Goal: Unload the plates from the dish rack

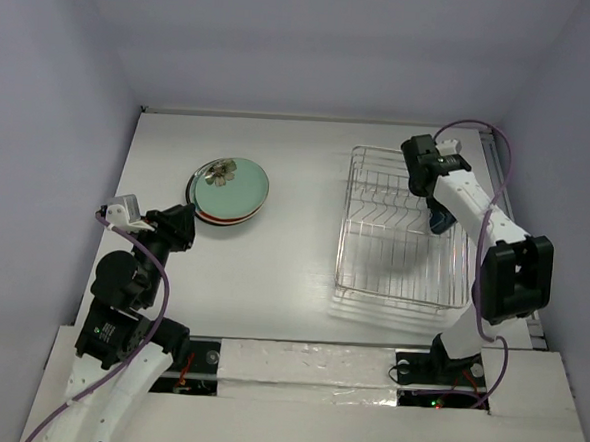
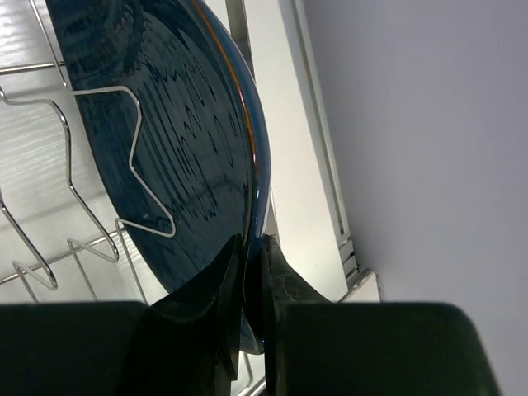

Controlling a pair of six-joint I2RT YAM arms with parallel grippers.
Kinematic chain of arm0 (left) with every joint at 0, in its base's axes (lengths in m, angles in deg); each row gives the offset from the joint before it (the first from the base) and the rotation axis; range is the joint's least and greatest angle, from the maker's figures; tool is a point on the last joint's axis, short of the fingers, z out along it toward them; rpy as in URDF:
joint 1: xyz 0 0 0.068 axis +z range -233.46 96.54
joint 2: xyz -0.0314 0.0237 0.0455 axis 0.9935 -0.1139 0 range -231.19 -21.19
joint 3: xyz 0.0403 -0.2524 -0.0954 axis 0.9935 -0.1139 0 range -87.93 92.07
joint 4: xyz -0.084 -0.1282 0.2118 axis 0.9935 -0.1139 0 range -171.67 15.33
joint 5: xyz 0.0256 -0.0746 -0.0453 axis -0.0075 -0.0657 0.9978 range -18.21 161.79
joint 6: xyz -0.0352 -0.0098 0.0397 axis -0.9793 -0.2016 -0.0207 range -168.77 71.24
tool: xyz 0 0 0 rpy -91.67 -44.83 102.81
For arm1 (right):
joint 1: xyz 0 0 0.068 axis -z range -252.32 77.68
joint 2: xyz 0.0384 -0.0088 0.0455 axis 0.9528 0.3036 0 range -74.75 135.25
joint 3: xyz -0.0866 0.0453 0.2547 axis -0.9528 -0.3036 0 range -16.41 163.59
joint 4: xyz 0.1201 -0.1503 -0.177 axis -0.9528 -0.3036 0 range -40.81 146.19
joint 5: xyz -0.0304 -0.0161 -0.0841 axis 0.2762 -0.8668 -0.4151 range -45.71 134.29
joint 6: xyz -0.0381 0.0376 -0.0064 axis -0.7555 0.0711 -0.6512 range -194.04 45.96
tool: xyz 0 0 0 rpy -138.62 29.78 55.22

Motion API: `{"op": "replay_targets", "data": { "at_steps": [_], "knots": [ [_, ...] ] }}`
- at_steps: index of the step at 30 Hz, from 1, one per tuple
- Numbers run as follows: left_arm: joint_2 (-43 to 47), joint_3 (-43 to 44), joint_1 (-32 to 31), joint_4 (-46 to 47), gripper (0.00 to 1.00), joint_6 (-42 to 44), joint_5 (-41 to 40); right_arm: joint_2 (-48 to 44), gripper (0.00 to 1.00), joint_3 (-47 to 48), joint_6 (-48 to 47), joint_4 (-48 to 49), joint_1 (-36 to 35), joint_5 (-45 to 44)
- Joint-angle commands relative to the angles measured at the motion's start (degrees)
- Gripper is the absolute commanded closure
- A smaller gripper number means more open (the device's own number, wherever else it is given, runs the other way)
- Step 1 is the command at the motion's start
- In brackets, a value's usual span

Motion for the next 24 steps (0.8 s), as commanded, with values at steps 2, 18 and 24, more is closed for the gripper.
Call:
{"op": "replay_targets", "data": {
  "at_steps": [2,18,24],
  "knots": [
    [0.2,0.2,-0.2,1.4,0.71,-0.1,0.2,-9.4,1.0,9.6,1.0,4.6,-1.5,-9.5],
    [-0.3,0.1,-0.2,1.5,0.71,-0.1,0.2,-5.5,1.0,11.6,-6.1,8.3,-3.3,-9.2],
    [-0.2,0.1,-0.2,1.8,0.71,-0.1,0.2,1.4,1.0,11.8,-6.1,8.9,-4.9,-12.3]
  ]
}}
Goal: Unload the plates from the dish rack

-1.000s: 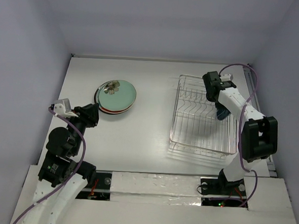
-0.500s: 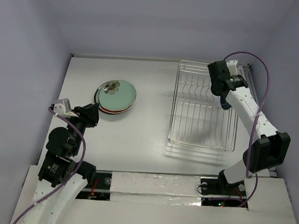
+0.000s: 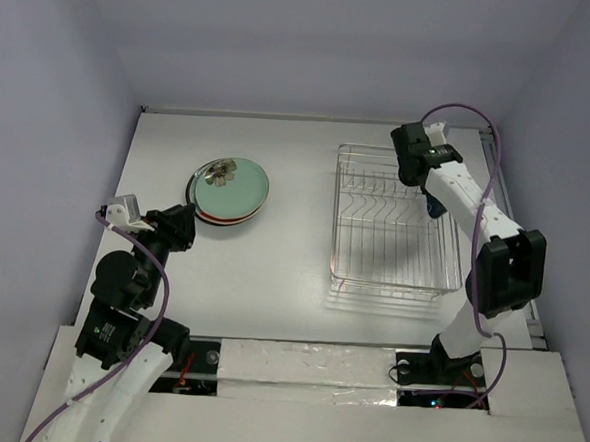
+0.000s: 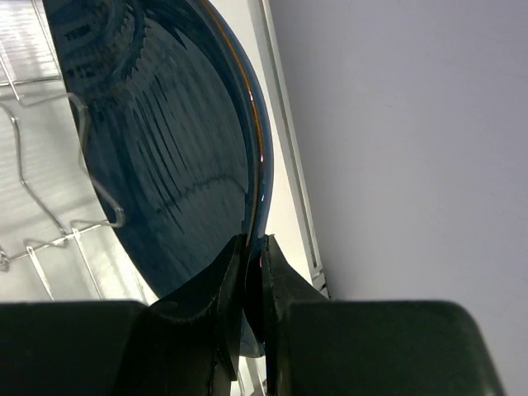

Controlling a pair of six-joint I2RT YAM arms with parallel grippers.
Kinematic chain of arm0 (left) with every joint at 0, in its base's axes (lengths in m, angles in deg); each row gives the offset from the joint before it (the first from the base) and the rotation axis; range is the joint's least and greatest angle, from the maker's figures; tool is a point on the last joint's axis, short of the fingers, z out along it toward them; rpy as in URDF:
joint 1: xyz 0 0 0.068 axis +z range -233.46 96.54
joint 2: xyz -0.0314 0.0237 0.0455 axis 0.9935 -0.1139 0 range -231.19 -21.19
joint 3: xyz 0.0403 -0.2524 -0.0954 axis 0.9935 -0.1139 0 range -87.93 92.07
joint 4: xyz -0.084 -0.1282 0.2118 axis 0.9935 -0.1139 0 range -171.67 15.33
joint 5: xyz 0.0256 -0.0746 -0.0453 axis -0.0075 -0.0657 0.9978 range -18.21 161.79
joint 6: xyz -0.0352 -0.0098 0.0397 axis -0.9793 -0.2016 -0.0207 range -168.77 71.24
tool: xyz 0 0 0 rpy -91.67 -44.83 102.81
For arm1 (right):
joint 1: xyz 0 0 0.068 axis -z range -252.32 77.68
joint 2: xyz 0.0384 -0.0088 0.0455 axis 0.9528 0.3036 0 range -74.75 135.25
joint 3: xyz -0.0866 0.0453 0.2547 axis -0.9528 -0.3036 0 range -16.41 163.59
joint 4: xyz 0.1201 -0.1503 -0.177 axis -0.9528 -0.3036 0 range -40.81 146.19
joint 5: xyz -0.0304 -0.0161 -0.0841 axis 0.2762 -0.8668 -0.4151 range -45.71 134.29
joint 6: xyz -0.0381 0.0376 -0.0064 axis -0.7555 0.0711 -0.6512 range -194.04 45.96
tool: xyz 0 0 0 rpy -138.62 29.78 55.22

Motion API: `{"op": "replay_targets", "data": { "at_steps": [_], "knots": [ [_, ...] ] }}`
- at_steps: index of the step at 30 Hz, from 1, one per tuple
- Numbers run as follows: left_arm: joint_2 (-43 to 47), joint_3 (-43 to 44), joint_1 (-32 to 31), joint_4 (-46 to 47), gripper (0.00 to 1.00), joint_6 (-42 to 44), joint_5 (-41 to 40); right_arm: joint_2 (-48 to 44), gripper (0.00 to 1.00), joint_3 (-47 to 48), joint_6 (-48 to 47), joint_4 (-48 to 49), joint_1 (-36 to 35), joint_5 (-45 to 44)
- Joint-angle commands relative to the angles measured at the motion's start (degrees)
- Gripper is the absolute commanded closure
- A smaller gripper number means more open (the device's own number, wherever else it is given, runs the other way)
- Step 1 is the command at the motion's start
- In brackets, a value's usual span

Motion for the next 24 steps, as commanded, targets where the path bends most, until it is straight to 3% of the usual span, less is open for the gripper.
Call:
{"op": "replay_targets", "data": {
  "at_steps": [1,5,7,8,9,11,20,24],
  "knots": [
    [-0.2,0.1,-0.2,1.8,0.71,0.0,0.2,1.3,1.0,4.1,1.4,8.9,-1.7,-8.9],
    [-0.4,0.1,-0.8,1.9,0.71,0.0,0.2,8.9,1.0,5.1,7.6,6.6,-4.9,-21.9],
    [-0.5,0.1,-1.5,1.8,0.71,0.0,0.2,14.6,1.0,7.5,11.9,0.3,-6.4,-24.8],
    [-0.6,0.1,-1.5,1.8,0.71,0.0,0.2,16.4,1.0,9.4,21.7,-4.9,-6.4,-27.6],
    [-0.9,0.1,-2.2,1.8,0.71,0.0,0.2,18.2,1.0,11.9,27.2,-16.5,-6.4,-28.4],
    [-1.2,0.2,-2.7,1.8,0.71,0.0,0.2,21.2,1.0,17.7,34.7,-24.3,-6.9,-30.6],
    [-0.3,0.2,-2.7,1.6,0.71,0.0,0.2,6.1,1.0,25.9,26.9,-22.2,-6.9,-27.6],
    [-0.5,0.2,-2.7,1.6,0.71,0.1,0.2,-3.6,1.0,20.3,14.5,-5.6,-7.5,-19.5]
  ]
}}
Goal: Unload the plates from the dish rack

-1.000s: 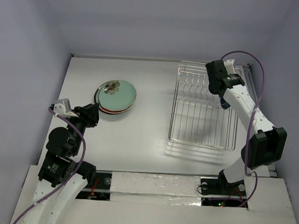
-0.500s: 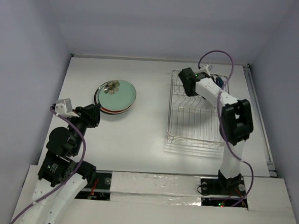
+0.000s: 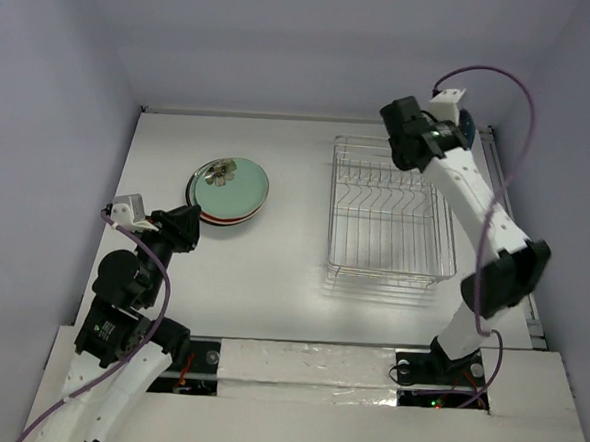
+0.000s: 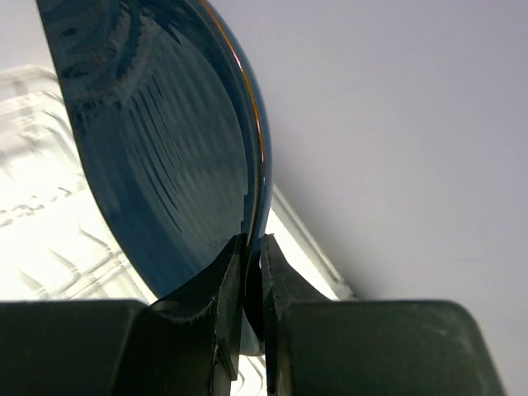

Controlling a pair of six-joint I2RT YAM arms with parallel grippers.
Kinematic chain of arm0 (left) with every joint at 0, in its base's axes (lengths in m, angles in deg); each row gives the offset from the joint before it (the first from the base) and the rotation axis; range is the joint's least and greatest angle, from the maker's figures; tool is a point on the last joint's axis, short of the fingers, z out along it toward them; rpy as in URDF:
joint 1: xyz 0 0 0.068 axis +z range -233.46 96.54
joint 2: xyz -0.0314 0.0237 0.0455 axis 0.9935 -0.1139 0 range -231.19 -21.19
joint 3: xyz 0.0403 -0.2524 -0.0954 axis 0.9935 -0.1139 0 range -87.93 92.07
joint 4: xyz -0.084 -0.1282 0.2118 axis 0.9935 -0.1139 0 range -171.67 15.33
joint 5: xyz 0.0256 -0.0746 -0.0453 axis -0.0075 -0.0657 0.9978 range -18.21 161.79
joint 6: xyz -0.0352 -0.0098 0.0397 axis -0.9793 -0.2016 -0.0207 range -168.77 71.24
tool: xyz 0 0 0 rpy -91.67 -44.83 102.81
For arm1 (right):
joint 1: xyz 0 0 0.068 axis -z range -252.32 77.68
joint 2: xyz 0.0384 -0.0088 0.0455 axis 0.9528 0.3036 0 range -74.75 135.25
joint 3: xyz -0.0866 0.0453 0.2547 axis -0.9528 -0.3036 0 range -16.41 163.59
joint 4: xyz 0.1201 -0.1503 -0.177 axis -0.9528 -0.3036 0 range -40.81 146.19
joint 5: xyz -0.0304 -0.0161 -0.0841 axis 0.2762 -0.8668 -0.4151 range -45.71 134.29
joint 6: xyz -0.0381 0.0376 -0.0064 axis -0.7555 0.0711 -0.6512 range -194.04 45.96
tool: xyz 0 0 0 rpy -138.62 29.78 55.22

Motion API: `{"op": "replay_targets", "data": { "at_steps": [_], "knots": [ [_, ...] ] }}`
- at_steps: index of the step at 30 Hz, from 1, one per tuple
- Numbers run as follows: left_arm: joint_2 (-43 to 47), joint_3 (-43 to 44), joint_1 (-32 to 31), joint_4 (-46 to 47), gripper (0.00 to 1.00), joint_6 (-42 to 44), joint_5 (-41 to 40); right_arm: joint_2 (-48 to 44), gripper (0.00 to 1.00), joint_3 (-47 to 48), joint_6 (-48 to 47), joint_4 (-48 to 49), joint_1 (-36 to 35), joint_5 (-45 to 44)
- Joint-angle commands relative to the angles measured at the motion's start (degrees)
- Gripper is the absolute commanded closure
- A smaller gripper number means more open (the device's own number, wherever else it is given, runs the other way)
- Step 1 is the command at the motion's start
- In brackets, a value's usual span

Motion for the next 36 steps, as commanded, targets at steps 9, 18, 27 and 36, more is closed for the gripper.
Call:
{"op": "replay_targets", "data": {
  "at_steps": [9,18,27,36],
  "knots": [
    [-1.1,0.2,-0.1,1.3,0.71,0.0,0.2,-29.0,1.0,-17.9,-6.4,36.3,-14.6,41.9],
    [-0.8,0.6,0.9,0.8,0.71,0.1,0.2,-25.1,1.0,-37.6,2.1,60.0,-32.1,66.8],
    [-1.9,0.5,2.8,0.9,0.71,0.0,0.2,-4.1,1.0,-33.7,1.9,64.1,-37.4,72.5],
    [-2.8,0.3,3.8,1.1,0.7,0.0,0.2,1.6,0.96,-36.1,2.9,63.2,-37.4,70.7]
  ]
}}
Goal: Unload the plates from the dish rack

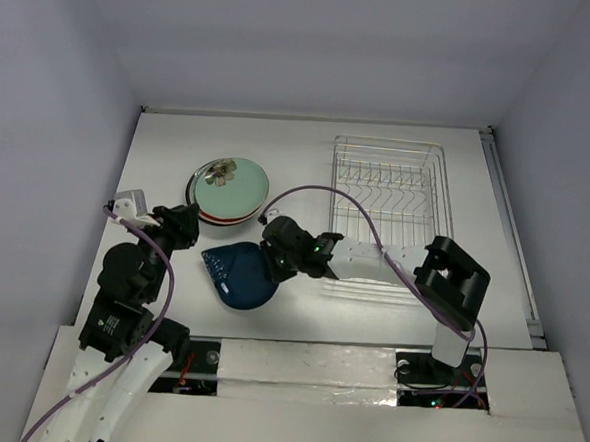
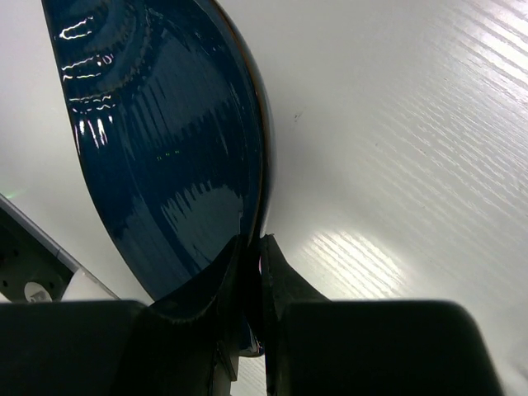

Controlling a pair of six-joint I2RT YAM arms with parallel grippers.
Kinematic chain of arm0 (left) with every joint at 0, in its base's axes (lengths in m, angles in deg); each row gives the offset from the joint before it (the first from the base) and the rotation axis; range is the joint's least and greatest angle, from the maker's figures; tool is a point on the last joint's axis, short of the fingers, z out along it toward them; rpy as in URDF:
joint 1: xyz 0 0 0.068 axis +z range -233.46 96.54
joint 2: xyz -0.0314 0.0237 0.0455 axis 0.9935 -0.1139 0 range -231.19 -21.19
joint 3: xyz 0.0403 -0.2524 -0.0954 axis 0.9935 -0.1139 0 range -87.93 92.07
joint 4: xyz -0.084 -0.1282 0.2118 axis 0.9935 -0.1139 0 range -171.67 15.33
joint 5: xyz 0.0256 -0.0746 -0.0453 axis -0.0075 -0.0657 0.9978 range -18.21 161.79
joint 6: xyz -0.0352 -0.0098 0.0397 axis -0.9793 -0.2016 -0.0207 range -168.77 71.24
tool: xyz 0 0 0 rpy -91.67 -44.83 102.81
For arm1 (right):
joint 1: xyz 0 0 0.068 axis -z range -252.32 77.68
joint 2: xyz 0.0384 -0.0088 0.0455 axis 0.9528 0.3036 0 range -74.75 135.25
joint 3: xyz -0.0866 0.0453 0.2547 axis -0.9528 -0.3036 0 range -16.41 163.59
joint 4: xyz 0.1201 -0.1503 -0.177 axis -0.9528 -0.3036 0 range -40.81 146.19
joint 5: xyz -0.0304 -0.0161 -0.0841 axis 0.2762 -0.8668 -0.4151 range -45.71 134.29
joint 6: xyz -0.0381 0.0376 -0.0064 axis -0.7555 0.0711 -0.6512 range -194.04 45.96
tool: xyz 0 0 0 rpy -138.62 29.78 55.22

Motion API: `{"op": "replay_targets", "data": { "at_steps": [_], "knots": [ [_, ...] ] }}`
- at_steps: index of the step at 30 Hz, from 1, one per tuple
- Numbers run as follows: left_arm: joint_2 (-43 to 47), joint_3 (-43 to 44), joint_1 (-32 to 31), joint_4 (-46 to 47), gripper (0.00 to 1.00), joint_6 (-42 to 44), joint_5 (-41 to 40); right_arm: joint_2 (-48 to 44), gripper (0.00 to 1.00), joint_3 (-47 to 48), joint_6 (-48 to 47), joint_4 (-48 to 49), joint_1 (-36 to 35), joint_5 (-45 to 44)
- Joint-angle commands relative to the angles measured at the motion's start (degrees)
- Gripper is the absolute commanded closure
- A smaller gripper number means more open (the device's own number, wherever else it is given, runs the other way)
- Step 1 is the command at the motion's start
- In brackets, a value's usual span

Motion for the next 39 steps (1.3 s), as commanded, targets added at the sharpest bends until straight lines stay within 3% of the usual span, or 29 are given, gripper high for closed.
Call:
{"op": "replay_targets", "data": {
  "at_steps": [1,3,6,12,18,25,32,39],
  "knots": [
    [-0.6,0.3,0.7,1.9,0.68,0.2,0.2,0.1,0.91,1.1,1.3,5.7,-0.1,-2.1],
    [-0.8,0.3,0.7,2.0,0.65,0.2,0.2,-0.2,0.76,-0.5,1.8,5.2,-0.1,-5.0],
    [-0.9,0.3,0.7,2.0,0.59,0.2,0.2,-0.6,0.65,-2.7,2.1,5.2,-0.1,-7.0],
    [-1.3,0.3,1.3,2.1,0.52,0.3,0.2,-2.0,0.47,-6.0,2.9,5.7,-0.1,-8.7],
    [-1.7,0.4,1.8,2.3,0.48,0.4,0.2,-10.2,0.34,-7.0,2.2,4.0,-0.6,-10.1],
    [-1.1,0.5,2.3,2.6,0.45,0.5,0.2,-19.6,0.33,-7.3,2.2,-0.4,-1.2,-17.6],
    [-0.9,0.6,2.3,2.8,0.44,0.4,0.2,-17.8,0.39,-8.9,3.8,-5.9,-0.5,-27.4],
    [-0.7,0.7,2.3,3.3,0.37,0.8,0.2,-21.3,0.41,-13.1,12.6,-16.2,0.0,-40.4]
  ]
}}
